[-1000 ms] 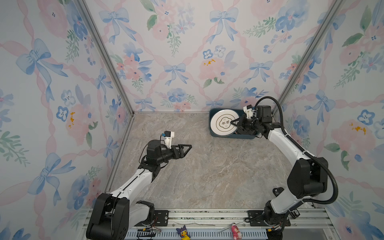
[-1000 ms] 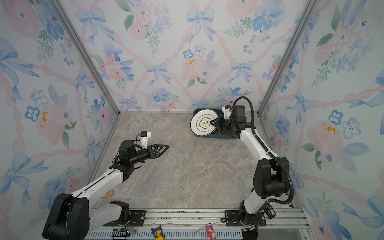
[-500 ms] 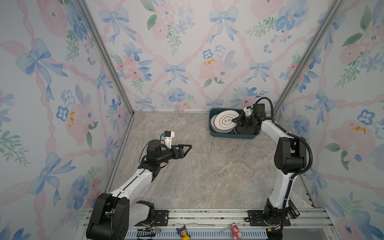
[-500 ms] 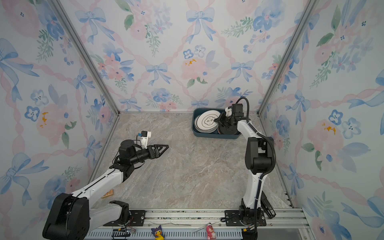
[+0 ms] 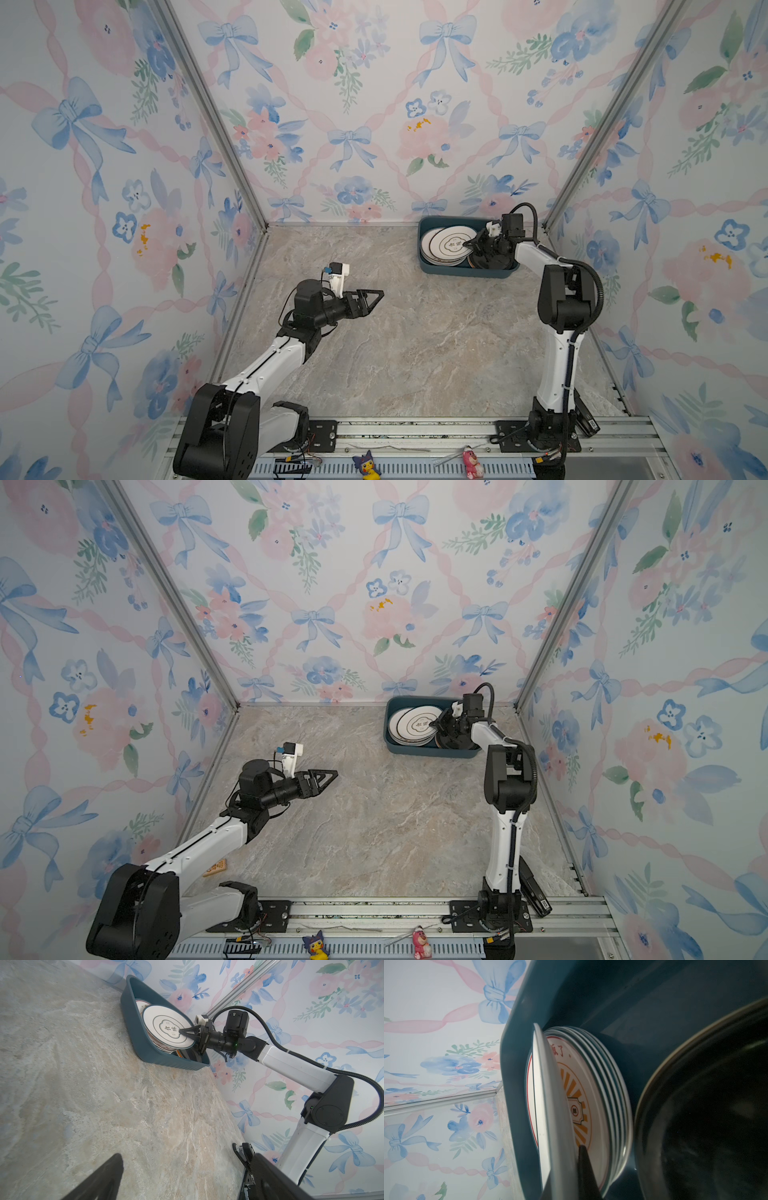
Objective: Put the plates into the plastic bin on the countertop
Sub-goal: 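Lower the white plate onto the stacked plates and open the right gripper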
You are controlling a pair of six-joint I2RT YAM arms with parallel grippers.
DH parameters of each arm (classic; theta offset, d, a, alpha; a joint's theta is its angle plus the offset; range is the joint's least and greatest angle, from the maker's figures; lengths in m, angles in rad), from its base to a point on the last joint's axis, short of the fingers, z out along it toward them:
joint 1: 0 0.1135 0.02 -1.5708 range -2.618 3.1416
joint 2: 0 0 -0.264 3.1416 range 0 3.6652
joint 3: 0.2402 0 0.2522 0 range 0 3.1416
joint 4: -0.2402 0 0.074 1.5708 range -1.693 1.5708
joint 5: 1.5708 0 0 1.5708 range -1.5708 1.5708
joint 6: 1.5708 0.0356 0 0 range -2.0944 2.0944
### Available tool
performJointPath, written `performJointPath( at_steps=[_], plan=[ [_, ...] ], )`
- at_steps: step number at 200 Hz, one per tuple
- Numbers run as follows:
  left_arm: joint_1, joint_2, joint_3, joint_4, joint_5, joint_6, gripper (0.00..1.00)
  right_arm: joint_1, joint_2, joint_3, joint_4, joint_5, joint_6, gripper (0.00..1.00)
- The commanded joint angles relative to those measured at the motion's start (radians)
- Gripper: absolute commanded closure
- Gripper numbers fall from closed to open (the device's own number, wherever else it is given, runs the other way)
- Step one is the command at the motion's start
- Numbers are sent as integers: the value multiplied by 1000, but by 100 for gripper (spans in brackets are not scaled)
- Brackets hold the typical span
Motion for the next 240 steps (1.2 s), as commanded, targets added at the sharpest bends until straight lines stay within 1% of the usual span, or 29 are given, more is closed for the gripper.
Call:
performJointPath(
  at_steps=[1,82,141,158,192,225,240],
  plan=[
    [-3,16,1,-14,1,26,2,-7,22,58,48,-28,31,100],
    [-1,28,8,-13,2,30,2,1,97,77,97,-33,97,100],
    [0,35,14,-13,7,29,2,5,120,74,114,-37,109,93],
    [0,38,14,-14,6,29,2,5,125,73,109,-36,106,89],
    [-1,39,18,-14,6,27,2,5,128,69,98,-33,93,76],
    [-1,43,24,-16,7,28,2,4,121,69,75,-21,70,68],
    [-1,46,24,-16,5,28,2,3,119,70,63,-17,59,62]
  ],
)
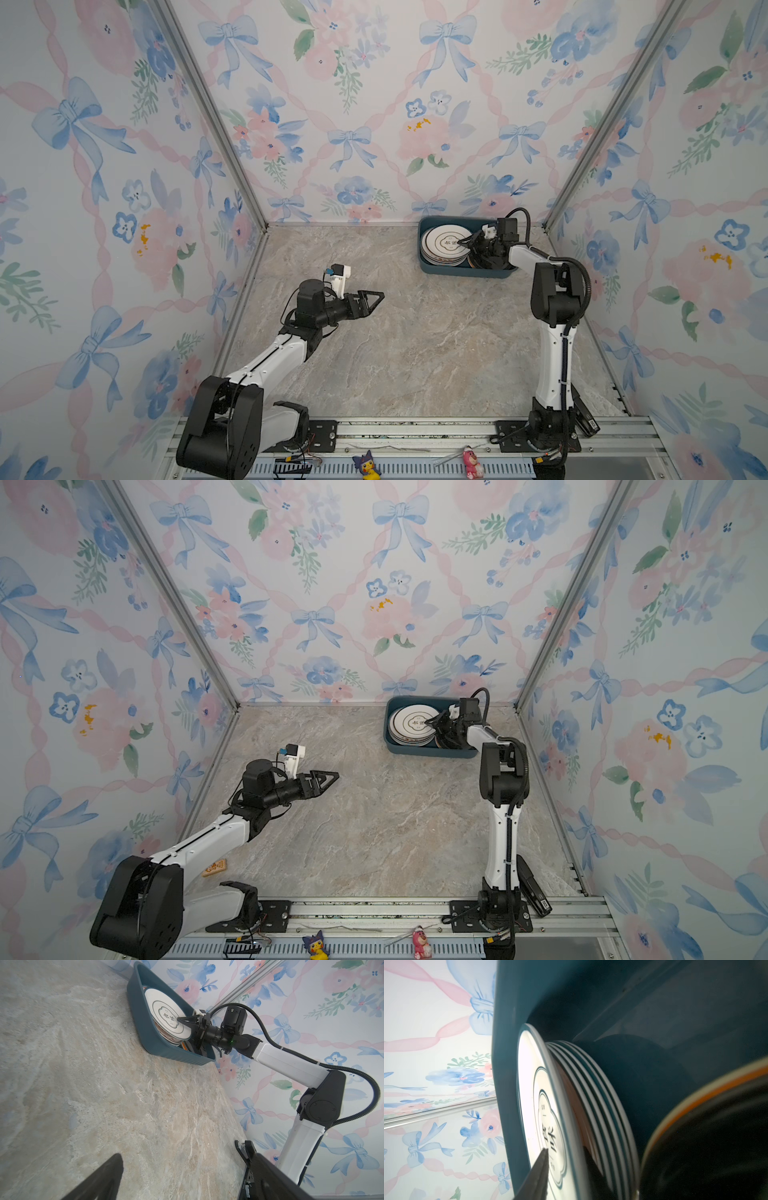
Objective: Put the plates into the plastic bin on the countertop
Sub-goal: 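Lower the white plate onto the stacked plates and open the right gripper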
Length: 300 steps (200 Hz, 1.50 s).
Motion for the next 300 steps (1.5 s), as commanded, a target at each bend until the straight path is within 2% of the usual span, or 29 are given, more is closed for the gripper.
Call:
performJointPath(
  at_steps=[1,86,225,257,300],
  plan=[
    [0,8,22,0,5,23,2,1,9,19,-55,25,-28,62],
    [-1,-3,15,-4,4,26,2,0,-34,35,-172,94,-114,48],
    [-3,-20,6,-4,1,23,2,33,-87,168,-523,318,-364,46],
    [-2,-20,1,-5,0,24,2,47,-73,209,-578,364,-396,46],
    [-3,-27,-1,-6,-2,26,2,65,-48,248,-611,387,-413,51]
  ],
)
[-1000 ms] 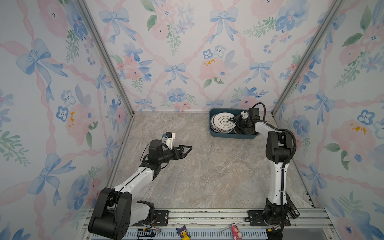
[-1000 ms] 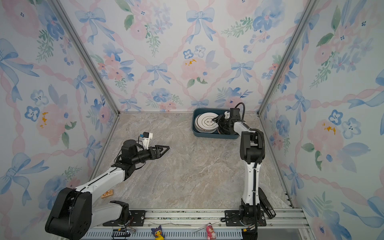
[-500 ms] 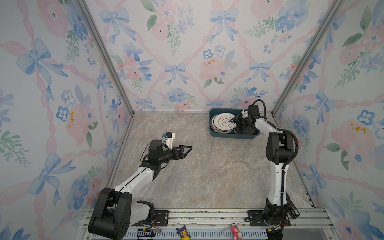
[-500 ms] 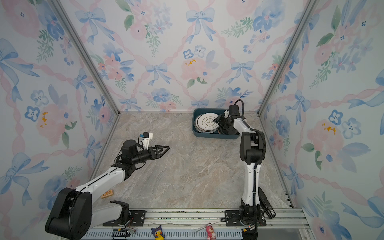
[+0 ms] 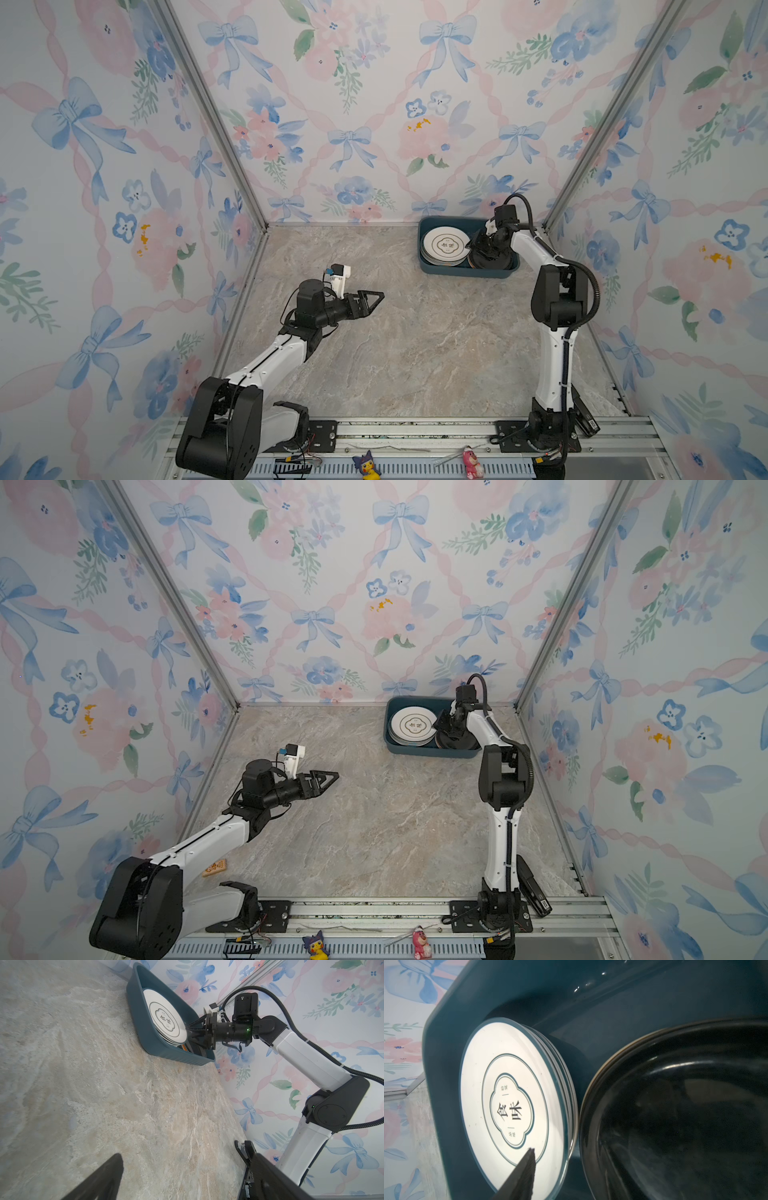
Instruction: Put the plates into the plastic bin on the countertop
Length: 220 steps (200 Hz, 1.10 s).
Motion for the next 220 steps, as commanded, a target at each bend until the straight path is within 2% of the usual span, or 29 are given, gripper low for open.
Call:
performJointPath(
  at_steps=[1,34,59,74,82,105,124,136,154,171,190,220],
  plan=[
    [-3,-20,-1,-3,-1,25,2,20,14,46,-58,36,-33,51],
    [-2,-23,-1,-5,-1,26,2,35,17,63,-75,54,-46,53],
    [-3,-25,-1,-26,-18,45,2,46,-37,31,-61,96,-67,53],
    [-2,-25,-4,-39,-31,57,2,56,-112,-24,-21,118,-92,47],
    [-3,-23,-4,-41,-37,61,2,66,-165,-56,-2,141,-109,39],
    [-2,-22,-2,-48,-54,67,2,112,-315,-106,-23,283,-187,23],
    [-3,-30,4,-61,-86,81,2,147,-439,-160,-37,372,-239,18],
    [-3,-44,7,-81,-119,98,2,155,-519,-217,-27,385,-252,16],
    [-4,-79,11,-124,-199,137,2,158,-646,-334,13,373,-260,1],
    [-4,-133,12,-165,-290,180,2,160,-796,-480,70,386,-254,4],
    [-6,-218,-8,-209,-464,217,2,155,-943,-637,109,440,-235,4],
    [-5,-381,-81,-227,-732,269,2,157,-1138,-858,147,655,-248,4]
  ],
)
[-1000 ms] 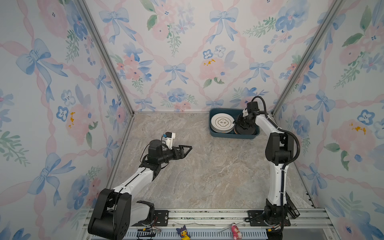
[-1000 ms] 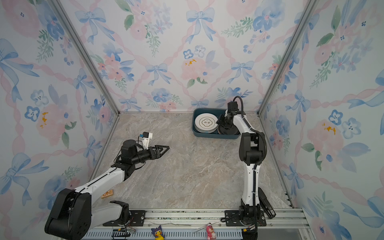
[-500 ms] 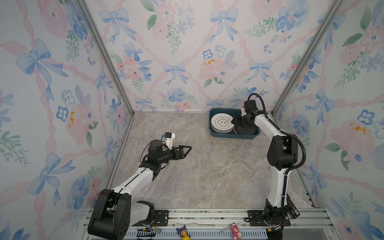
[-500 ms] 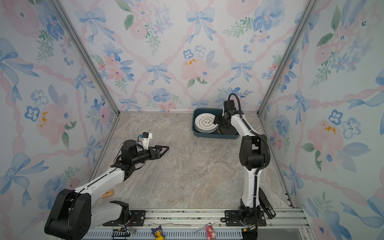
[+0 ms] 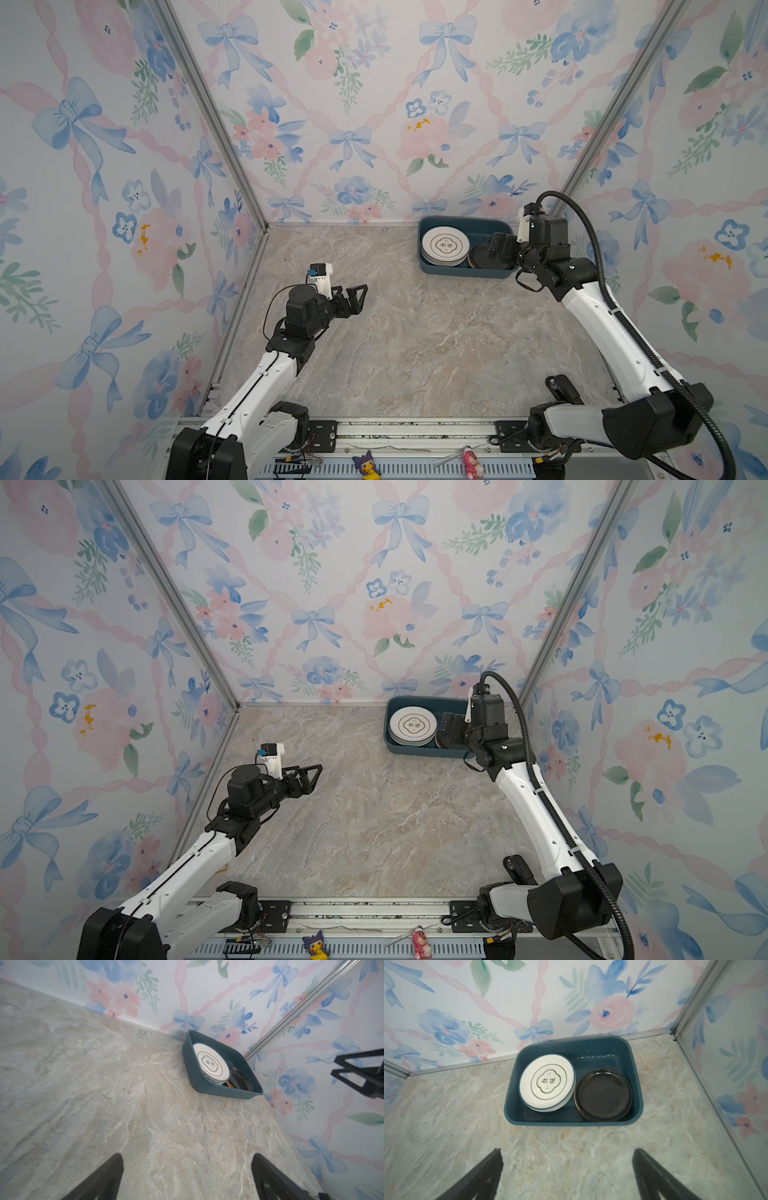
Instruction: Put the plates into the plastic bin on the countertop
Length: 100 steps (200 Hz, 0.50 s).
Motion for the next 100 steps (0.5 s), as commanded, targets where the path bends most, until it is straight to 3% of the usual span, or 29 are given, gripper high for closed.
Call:
performJointPath(
  at_steps=[1,19,57,91,100],
  plan=[
    [-5,-103,-63,-40,-275,87,2,-6,-102,-142,34,201,-11,3],
    [-3,-171,-123,3,-383,131,2,-58,-156,-268,77,190,-21,4],
    [-4,-162,-239,178,-562,263,2,-87,-169,-607,500,201,-158,4],
    [-1,-92,-390,541,-581,392,2,-134,-47,-722,798,189,-133,3],
    [0,-99,-402,565,-571,423,2,-140,-14,-753,883,189,-128,4]
  ],
)
